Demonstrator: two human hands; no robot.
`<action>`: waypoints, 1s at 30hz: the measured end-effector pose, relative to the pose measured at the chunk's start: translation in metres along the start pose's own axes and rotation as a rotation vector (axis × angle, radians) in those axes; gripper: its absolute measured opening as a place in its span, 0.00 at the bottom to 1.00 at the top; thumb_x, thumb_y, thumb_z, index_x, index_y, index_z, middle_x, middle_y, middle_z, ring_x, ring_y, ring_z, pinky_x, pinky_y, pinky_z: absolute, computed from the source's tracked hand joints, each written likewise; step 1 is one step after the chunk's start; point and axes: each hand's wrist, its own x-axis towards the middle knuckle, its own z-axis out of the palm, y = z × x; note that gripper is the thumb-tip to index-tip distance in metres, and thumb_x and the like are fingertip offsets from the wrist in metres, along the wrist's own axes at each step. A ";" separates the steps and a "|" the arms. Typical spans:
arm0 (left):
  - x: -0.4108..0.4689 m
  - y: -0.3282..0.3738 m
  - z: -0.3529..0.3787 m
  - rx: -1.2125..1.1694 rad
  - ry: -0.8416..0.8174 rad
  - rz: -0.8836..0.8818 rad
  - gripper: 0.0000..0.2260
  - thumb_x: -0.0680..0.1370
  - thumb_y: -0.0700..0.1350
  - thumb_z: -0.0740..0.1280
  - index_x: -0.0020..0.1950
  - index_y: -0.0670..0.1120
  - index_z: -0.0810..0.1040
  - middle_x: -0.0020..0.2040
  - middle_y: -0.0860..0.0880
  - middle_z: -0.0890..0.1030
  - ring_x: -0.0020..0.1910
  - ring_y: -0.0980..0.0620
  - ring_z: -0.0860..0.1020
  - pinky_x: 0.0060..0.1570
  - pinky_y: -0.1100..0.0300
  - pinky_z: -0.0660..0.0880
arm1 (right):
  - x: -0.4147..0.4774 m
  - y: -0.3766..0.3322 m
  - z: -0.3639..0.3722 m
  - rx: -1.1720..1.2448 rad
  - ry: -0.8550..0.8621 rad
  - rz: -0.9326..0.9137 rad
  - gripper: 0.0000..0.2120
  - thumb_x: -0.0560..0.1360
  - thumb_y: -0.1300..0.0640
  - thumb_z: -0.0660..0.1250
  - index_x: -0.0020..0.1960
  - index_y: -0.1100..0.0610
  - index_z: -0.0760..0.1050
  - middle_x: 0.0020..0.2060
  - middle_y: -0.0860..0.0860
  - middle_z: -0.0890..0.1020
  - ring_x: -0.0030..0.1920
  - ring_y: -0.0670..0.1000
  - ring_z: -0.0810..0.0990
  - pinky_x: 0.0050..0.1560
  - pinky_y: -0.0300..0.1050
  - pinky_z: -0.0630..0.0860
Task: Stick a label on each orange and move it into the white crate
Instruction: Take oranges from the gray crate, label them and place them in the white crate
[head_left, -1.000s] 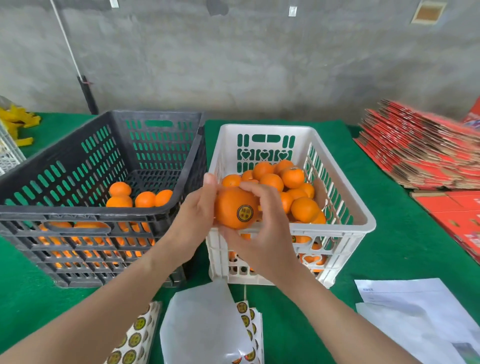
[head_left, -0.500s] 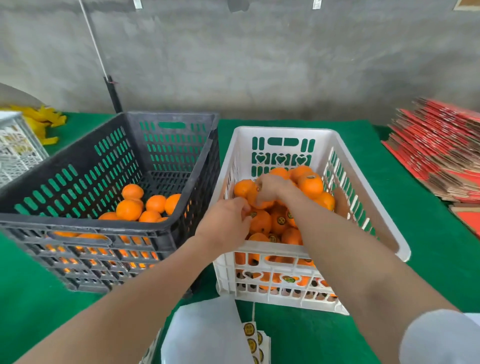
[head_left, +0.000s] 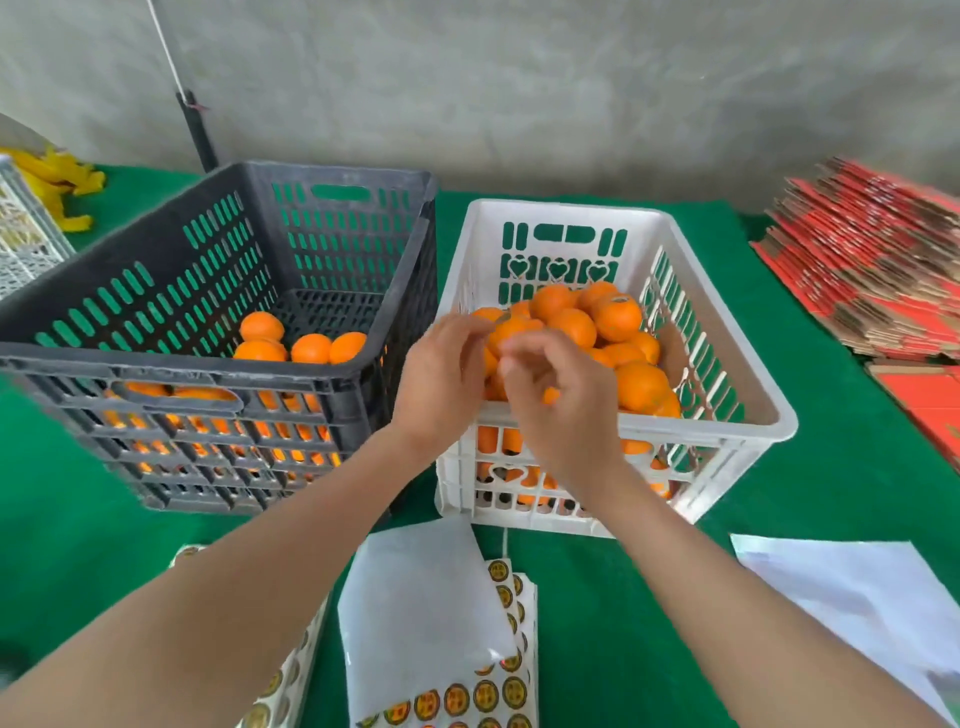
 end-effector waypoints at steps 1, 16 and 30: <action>-0.012 -0.003 -0.007 -0.042 0.063 0.026 0.07 0.78 0.35 0.61 0.53 0.38 0.78 0.48 0.49 0.76 0.46 0.59 0.72 0.47 0.75 0.67 | -0.028 -0.003 0.002 -0.006 -0.106 0.089 0.05 0.75 0.61 0.64 0.44 0.57 0.78 0.35 0.46 0.80 0.35 0.43 0.76 0.34 0.34 0.71; -0.142 -0.101 -0.024 0.517 -0.821 -0.599 0.26 0.77 0.44 0.65 0.75 0.49 0.61 0.70 0.47 0.70 0.70 0.46 0.67 0.69 0.52 0.60 | -0.145 0.035 0.068 -0.481 -0.906 0.785 0.33 0.72 0.40 0.66 0.68 0.60 0.63 0.64 0.58 0.67 0.63 0.58 0.70 0.61 0.50 0.70; -0.116 -0.029 0.007 -0.215 -0.656 -0.519 0.12 0.75 0.37 0.69 0.54 0.50 0.74 0.50 0.55 0.77 0.46 0.55 0.76 0.47 0.62 0.71 | -0.131 0.015 -0.026 -0.239 -0.285 0.891 0.17 0.75 0.56 0.67 0.63 0.56 0.74 0.57 0.51 0.79 0.57 0.52 0.77 0.53 0.41 0.73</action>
